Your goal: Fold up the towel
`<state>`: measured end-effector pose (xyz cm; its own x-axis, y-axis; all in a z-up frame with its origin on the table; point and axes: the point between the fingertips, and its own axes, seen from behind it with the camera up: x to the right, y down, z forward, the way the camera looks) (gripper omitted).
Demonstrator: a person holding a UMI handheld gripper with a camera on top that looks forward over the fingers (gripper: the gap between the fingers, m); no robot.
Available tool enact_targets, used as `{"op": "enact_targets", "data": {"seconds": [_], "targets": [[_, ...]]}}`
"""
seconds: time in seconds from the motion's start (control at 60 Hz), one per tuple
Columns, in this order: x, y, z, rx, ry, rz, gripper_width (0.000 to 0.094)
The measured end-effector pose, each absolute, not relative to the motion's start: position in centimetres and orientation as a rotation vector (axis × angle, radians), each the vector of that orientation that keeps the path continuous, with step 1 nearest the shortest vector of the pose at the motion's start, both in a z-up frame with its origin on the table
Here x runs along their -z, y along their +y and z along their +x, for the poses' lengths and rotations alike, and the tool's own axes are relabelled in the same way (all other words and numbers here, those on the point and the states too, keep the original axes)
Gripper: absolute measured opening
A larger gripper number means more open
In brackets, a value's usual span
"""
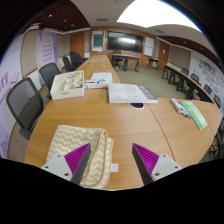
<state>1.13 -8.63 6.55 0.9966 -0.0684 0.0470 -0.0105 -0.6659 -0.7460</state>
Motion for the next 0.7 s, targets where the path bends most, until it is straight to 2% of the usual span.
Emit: {"op": "enact_targets", "data": {"seconds": [0.333, 0.533, 0.7], "targets": [[-15.4, -16.5, -3.2, 0.110, 0.007, -2.232, 0.0852], [-20.6, -25.4, -7.4, 0.147, -0.032, -2.179, 0.0855], [-23.0, -32.8, -9.5, 0.151, -0.024, -2.183, 0.0851]]}}
